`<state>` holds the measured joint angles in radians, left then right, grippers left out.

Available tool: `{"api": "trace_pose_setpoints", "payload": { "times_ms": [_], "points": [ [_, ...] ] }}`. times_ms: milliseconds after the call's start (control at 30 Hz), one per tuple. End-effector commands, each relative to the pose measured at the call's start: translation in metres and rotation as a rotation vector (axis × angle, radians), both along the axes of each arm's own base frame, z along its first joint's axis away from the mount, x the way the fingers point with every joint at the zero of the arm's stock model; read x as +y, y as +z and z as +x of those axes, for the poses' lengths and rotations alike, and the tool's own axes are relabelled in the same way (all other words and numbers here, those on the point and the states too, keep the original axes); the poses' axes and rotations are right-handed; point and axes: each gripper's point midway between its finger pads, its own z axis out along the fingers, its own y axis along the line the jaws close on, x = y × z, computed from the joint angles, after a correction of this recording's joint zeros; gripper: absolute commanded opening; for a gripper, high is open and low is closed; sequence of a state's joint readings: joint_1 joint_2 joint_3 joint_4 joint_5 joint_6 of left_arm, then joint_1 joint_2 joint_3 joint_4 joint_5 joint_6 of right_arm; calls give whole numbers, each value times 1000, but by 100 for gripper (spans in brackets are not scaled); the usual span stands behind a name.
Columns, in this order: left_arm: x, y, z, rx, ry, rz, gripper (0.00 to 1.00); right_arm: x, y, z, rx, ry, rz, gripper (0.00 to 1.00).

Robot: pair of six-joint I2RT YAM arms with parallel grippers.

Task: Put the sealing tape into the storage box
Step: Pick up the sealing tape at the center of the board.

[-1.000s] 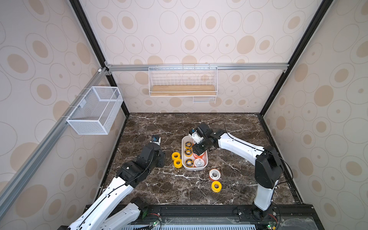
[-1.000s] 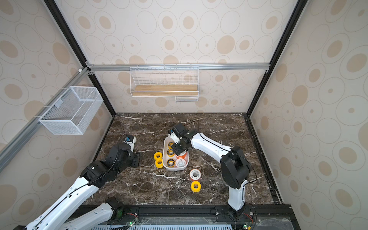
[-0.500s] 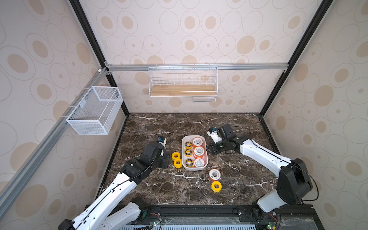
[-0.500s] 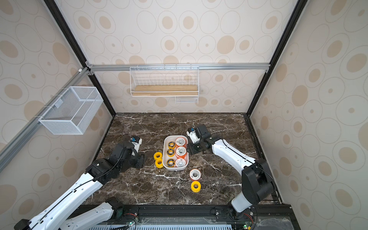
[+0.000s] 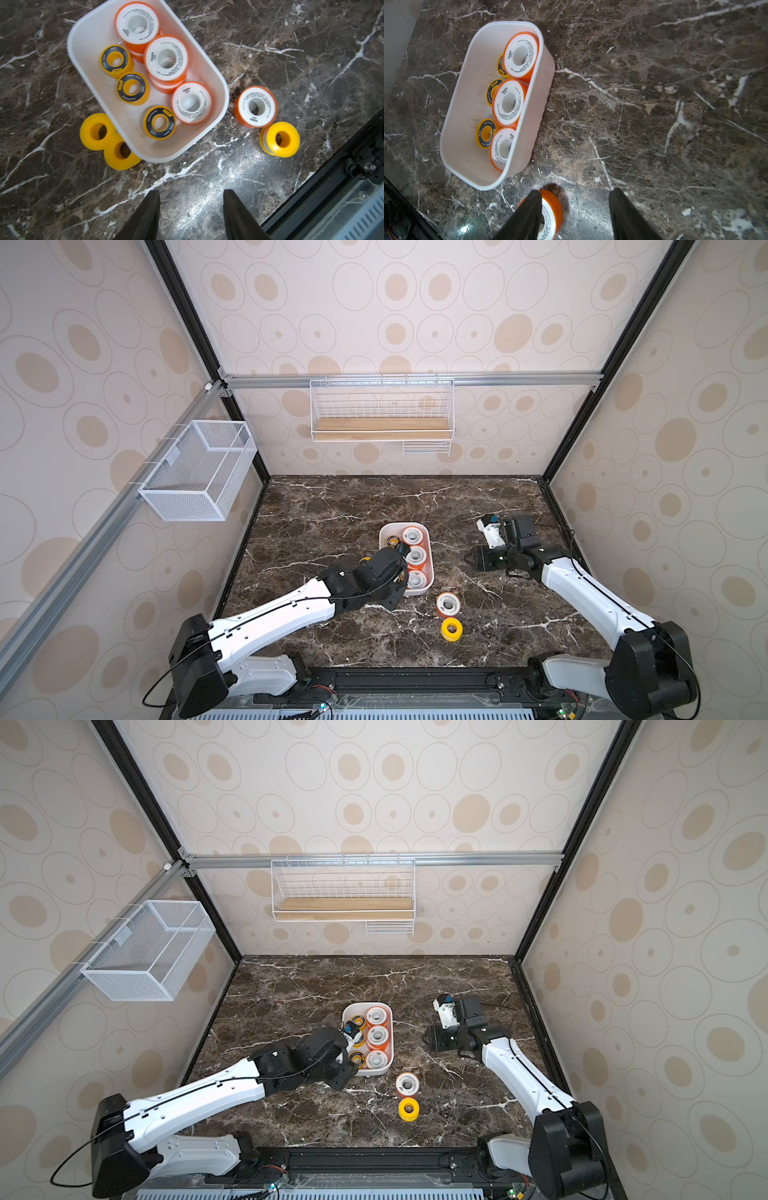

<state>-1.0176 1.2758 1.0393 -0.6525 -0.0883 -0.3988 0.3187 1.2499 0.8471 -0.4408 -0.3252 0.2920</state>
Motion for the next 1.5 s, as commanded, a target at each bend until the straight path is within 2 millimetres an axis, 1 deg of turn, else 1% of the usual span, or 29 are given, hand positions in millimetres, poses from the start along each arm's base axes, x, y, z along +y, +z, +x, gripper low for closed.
{"api": "trace_pose_setpoints", "payload": {
  "times_ms": [0, 67, 167, 267, 367, 633, 800, 900, 967, 1100, 1233, 1400, 1433, 1467],
  "points": [
    [-37, 8, -7, -21, -71, -30, 49, -2, 5, -1, -4, -12, 44, 58],
    [-56, 0, -16, 12, -111, -36, 47, -5, 6, -1, -3, -19, 49, 58],
    [-78, -12, -27, 54, -150, -53, 46, -6, 8, -2, -8, -20, 50, 58],
    [-91, -27, -27, 103, -123, -66, 41, -8, 8, -3, -8, -22, 50, 58],
    [-98, -42, -24, 133, -80, -72, 40, -11, 8, -5, -12, -29, 49, 58],
    [-109, -72, -11, 156, 30, -47, 45, -14, 10, -10, -16, -34, 47, 58],
    [-123, -84, -2, 164, 68, -48, 47, -15, 13, -13, -23, -34, 48, 59],
    [-127, -90, 5, 153, 99, -37, 47, -15, 13, -15, -23, -31, 54, 59],
    [-127, -93, 9, 140, 119, -23, 47, -14, 13, -15, -23, -30, 56, 59],
    [-121, -100, 14, 121, 152, 11, 47, -14, 14, -17, -26, -28, 58, 59],
    [-124, -109, 14, 130, 141, 26, 46, -14, 13, -17, -23, -26, 58, 59],
    [-128, -115, 15, 133, 145, 28, 44, -13, 13, -17, -24, -22, 63, 60],
    [-128, -116, 15, 133, 145, 32, 43, -20, 13, -14, -23, -48, 62, 60],
    [-128, -118, 16, 132, 149, 36, 41, -21, 13, -14, -23, -47, 62, 60]
  ]
}}
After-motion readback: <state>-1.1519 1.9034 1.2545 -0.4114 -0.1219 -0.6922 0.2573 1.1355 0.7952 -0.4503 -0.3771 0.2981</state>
